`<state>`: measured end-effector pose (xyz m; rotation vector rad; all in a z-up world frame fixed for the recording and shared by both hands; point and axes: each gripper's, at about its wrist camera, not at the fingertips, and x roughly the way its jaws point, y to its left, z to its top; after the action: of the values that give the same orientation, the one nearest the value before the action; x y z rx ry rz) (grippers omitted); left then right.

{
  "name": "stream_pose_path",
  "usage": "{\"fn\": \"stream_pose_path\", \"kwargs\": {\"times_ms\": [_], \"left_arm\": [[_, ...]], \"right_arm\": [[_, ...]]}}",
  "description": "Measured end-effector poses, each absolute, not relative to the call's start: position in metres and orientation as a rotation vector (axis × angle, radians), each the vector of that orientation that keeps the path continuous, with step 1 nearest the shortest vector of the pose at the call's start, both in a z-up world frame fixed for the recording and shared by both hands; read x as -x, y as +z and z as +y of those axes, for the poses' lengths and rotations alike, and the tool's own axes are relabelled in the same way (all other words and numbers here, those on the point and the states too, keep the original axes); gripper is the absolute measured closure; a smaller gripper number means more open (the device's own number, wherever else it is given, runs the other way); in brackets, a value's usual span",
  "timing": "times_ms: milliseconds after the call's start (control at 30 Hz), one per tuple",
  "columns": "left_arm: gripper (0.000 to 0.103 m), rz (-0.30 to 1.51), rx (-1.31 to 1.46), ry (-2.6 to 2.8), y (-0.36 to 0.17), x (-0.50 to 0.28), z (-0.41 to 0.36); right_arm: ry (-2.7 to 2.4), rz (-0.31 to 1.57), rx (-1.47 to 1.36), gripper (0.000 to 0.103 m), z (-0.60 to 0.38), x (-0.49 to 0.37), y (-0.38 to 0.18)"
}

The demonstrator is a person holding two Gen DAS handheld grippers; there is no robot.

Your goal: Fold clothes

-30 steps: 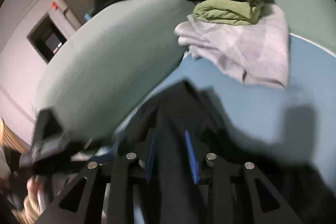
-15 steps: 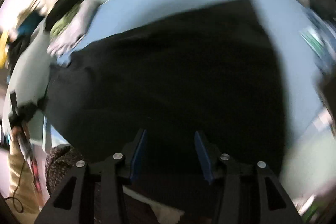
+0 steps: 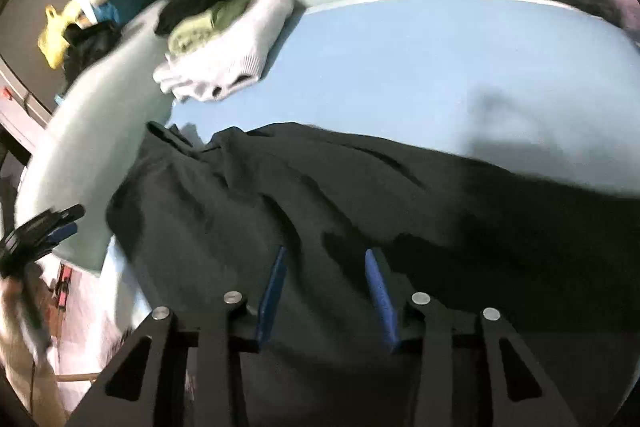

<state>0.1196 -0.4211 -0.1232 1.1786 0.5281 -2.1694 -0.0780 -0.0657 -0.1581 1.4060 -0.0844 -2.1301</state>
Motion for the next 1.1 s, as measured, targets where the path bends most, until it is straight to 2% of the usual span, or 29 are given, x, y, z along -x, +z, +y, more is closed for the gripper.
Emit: {"fn": "stream_pose_path", "kwargs": {"times_ms": [67, 133, 233, 300, 400, 433, 467, 533, 567, 600, 700, 767, 800, 867, 900, 933, 1000, 1033, 1100], "left_arm": [[0.046, 0.522, -1.247, -2.14, -0.143, -0.107, -0.419], [0.048, 0.567, -1.339, -2.057, -0.17, -0.104, -0.426], [0.047, 0.554, -1.34, -2.075, -0.185, -0.12, -0.425], [0.046, 0.522, -1.344, -2.083, -0.185, -0.123, -0.423], [0.046, 0.591, -1.336, -2.075, -0.184, -0.127, -0.43], [0.046, 0.604, -1.335, -2.075, -0.184, -0.129, -0.431], [0.046, 0.597, -1.332, -2.079, -0.183, -0.13, -0.431], [0.046, 0.573, -1.326, -2.088, -0.184, -0.131, -0.428], [0.046, 0.567, -1.32, -2.09, -0.184, -0.132, -0.427], [0.046, 0.569, -1.313, -2.087, -0.184, -0.133, -0.427], [0.045, 0.607, -1.292, -2.075, -0.183, -0.137, -0.428], [0.045, 0.627, -1.288, -2.077, -0.185, -0.14, -0.427], [0.045, 0.627, -1.292, -2.081, -0.185, -0.141, -0.428], [0.045, 0.637, -1.299, -2.086, -0.184, -0.143, -0.429], [0.044, 0.64, -1.307, -2.088, -0.184, -0.144, -0.43], [0.044, 0.647, -1.316, -2.088, -0.184, -0.144, -0.432], [0.044, 0.663, -1.334, -2.087, -0.183, -0.145, -0.434], [0.044, 0.67, -1.341, -2.087, -0.183, -0.146, -0.435], [0.044, 0.68, -1.344, -2.09, -0.183, -0.148, -0.436]], "right_arm": [[-2.175, -0.051, -1.447, 0.065, -0.084, 0.1, -0.168], [-2.212, -0.072, -1.475, 0.072, -0.087, 0.119, -0.172], [-2.264, -0.132, -1.51, 0.101, -0.085, 0.145, -0.176], [-2.261, -0.217, -1.53, 0.103, -0.077, 0.156, -0.179], [-2.397, -0.269, -1.493, 0.103, -0.058, 0.164, -0.172], [-2.423, -0.295, -1.463, 0.097, -0.048, 0.161, -0.167], [-2.408, -0.336, -1.432, 0.085, -0.038, 0.153, -0.159], [-2.377, -0.416, -1.37, 0.083, -0.019, 0.138, -0.144], [-2.373, -0.372, -1.335, 0.081, -0.017, 0.127, -0.137], [-2.379, -0.255, -1.295, 0.08, -0.024, 0.115, -0.13], [-2.389, 0.087, -1.167, 0.064, -0.053, 0.085, -0.118], [-2.37, 0.306, -1.081, 0.061, -0.085, 0.074, -0.12], [-2.344, 0.355, -1.082, 0.06, -0.095, 0.074, -0.124], [-2.277, 0.389, -1.124, 0.046, -0.107, 0.078, -0.137], [-2.249, 0.397, -1.144, 0.044, -0.115, 0.082, -0.145], [-2.237, 0.415, -1.153, 0.047, -0.127, 0.086, -0.154], [-2.276, 0.502, -1.178, 0.09, -0.14, 0.091, -0.168], [-2.298, 0.484, -1.207, 0.101, -0.14, 0.097, -0.172], [-2.316, 0.322, -1.288, 0.103, -0.133, 0.117, -0.174]]}}
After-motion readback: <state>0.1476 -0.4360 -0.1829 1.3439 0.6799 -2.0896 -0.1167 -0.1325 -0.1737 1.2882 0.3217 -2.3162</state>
